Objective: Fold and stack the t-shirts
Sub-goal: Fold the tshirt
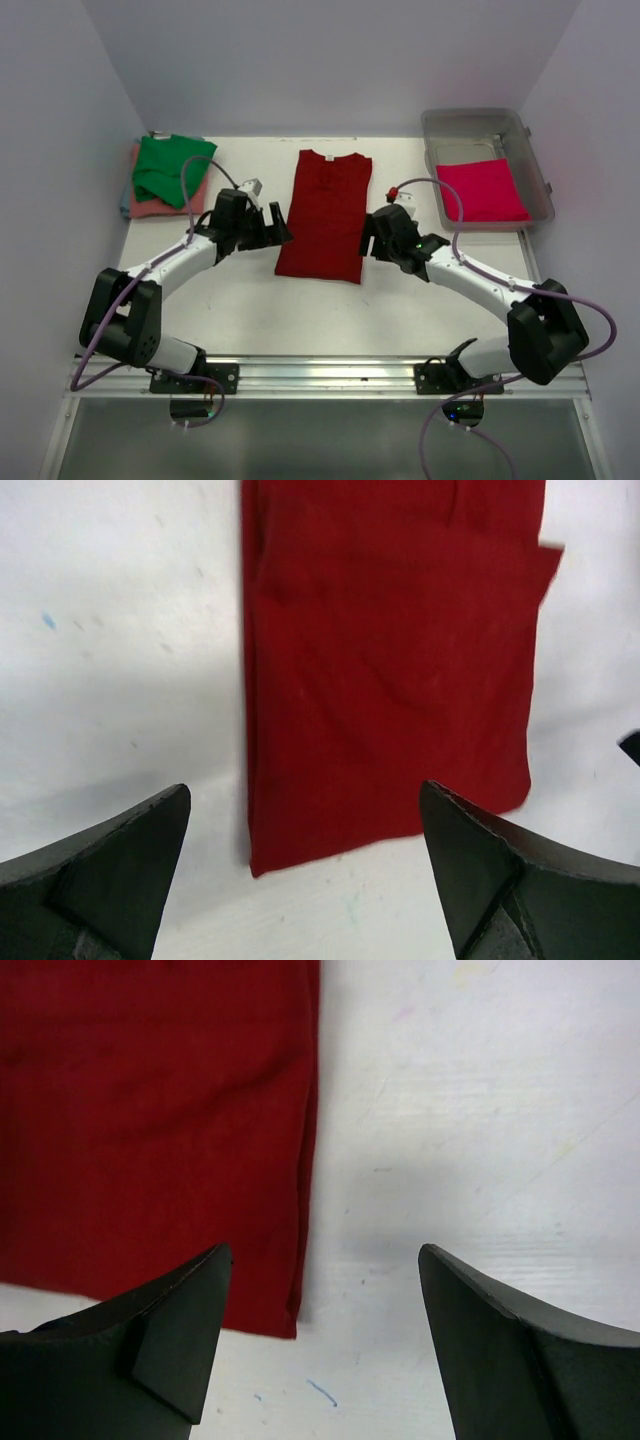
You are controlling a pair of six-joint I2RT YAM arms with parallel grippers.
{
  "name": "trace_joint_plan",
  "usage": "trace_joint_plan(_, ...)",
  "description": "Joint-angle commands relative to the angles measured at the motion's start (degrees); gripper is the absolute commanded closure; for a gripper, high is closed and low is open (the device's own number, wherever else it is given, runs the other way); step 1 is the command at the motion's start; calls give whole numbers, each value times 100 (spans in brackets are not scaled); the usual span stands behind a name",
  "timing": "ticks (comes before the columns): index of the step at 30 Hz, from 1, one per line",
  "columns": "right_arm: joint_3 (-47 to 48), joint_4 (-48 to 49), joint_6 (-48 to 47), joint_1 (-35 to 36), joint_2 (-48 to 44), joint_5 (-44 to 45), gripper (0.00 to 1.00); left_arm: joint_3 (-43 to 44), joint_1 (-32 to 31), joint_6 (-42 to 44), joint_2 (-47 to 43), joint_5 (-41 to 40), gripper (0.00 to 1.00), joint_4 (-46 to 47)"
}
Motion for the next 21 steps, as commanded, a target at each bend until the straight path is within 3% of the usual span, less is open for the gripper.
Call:
trace_joint_plan(1,-576,371,306,48,-286,-1047,20,-608,-29,-51,-301,1272,0,469)
trace_joint_plan(3,-893,922,533,48,-602,-1584,20,-1003,-29,-184,-346,1557,0,1030)
trace_joint_plan(9,-1606,1566,1096,48,-1060,-2033,20,-1392,6,-202,-179,2050,0,1358)
trace_joint_plan(21,-2327,2675,2124,48,-524,-2069,22,-1673,349,-378,814,2367,6,1780)
